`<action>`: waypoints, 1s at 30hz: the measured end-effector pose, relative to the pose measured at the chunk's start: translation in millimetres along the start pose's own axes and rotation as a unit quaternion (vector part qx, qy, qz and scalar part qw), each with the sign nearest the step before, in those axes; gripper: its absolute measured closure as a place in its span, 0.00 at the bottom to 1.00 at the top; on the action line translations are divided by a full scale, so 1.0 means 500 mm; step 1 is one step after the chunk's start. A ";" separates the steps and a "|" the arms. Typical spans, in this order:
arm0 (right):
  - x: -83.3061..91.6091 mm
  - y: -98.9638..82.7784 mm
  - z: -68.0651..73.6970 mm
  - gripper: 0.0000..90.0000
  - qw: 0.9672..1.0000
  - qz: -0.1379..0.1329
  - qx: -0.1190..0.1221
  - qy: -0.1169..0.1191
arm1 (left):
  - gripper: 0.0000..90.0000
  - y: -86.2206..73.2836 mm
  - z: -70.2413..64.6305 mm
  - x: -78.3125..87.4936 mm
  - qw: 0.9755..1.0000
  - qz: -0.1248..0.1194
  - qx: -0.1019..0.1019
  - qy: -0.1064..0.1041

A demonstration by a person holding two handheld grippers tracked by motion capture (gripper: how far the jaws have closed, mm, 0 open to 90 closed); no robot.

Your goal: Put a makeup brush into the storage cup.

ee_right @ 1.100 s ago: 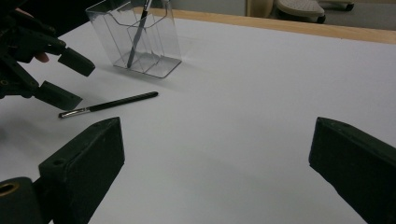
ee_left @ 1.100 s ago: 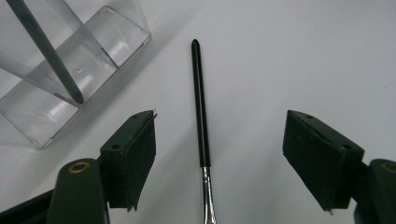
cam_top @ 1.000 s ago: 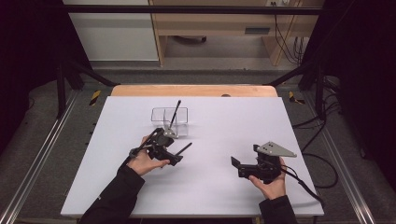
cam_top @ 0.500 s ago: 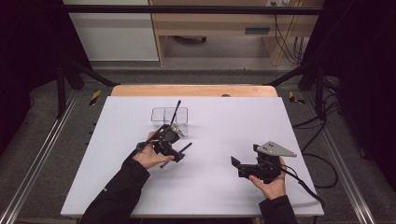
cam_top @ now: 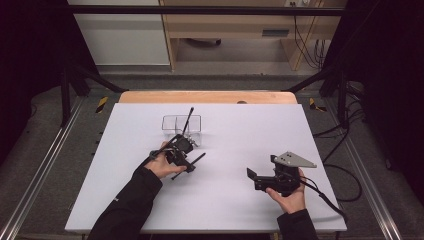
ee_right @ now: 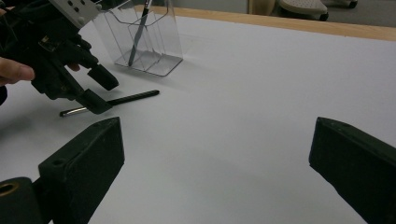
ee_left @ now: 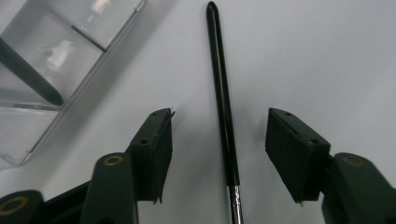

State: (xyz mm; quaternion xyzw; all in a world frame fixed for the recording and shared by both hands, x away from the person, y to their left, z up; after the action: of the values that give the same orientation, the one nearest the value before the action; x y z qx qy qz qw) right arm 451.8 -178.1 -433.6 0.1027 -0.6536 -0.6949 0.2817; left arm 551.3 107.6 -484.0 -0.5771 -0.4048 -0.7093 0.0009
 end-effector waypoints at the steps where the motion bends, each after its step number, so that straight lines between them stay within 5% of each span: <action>1: 0.000 0.000 0.000 0.04 1.000 0.000 0.000 0.000 | 0.52 0.000 -0.001 -0.001 1.000 0.001 0.001 -0.003; 14: 0.000 0.000 0.001 0.04 1.000 0.000 -0.002 0.001 | 0.80 -0.004 -0.013 0.002 1.000 0.016 0.003 -0.001; 30: 0.001 0.001 0.001 0.04 1.000 0.001 -0.004 0.001 | 0.92 -0.005 -0.020 0.003 1.000 0.020 0.006 -0.005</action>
State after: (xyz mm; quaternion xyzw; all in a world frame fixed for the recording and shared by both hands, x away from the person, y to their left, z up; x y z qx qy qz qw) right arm 451.3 -177.9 -433.0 0.1022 -0.6504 -0.6973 0.2834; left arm 541.6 104.4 -484.6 -0.5884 -0.3974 -0.7040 0.0164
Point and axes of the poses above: each handheld gripper's, and its own axes: x roughly backward along the jaws, y roughly out of its top, z roughly to its left, the point moved 4 cm from there along -x, roughly forward along the jaws, and after that the axes turned 14 degrees about -z, right-handed, at the moved point
